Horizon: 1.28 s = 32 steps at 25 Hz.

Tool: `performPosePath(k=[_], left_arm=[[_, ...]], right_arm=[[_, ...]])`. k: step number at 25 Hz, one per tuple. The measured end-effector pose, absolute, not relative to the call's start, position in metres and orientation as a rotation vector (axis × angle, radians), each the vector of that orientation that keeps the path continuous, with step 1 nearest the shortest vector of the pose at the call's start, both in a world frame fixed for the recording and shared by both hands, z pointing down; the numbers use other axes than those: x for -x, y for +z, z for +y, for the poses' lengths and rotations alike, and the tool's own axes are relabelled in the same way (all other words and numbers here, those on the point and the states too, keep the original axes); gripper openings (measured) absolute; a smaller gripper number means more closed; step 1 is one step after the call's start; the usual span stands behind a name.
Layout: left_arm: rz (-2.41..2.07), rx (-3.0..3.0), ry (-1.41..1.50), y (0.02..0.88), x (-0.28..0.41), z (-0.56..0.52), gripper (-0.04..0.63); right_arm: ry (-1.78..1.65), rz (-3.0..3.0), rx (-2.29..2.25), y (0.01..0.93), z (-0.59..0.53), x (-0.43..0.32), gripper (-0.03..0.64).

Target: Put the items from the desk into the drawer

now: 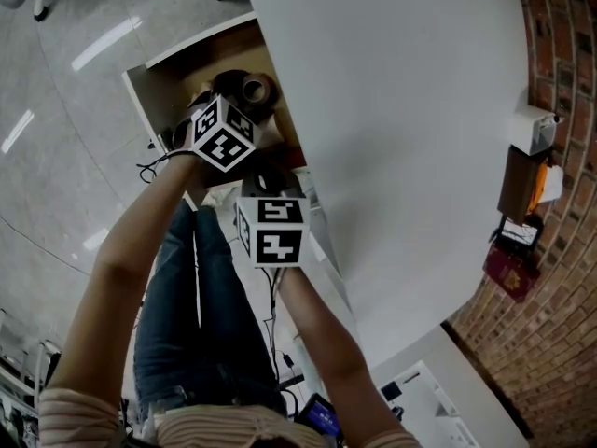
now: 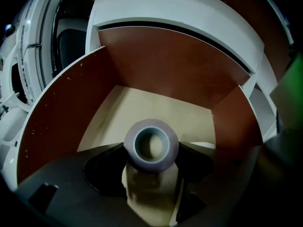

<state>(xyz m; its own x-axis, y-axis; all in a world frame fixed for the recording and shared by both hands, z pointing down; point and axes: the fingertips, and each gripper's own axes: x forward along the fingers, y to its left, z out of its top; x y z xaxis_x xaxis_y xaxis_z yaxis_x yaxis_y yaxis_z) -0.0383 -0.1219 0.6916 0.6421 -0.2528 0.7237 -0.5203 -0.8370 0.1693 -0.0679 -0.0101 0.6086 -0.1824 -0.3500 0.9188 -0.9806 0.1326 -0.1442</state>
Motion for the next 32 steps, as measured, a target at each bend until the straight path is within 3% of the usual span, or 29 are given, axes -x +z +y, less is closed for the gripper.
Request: performPosePath(k=[22, 32], left_arm=[[-0.621, -2.436, 1.043, 0.694, 0.046, -0.115, 0.322], [-0.665, -2.474, 0.971, 0.635, 0.052, -0.124, 0.322]], right_arm=[[1.054, -1.638, -1.328, 0.606, -0.003, 0.068, 0.017], [1.03, -1.682, -1.369, 0.576, -0.011, 0.071, 0.017]])
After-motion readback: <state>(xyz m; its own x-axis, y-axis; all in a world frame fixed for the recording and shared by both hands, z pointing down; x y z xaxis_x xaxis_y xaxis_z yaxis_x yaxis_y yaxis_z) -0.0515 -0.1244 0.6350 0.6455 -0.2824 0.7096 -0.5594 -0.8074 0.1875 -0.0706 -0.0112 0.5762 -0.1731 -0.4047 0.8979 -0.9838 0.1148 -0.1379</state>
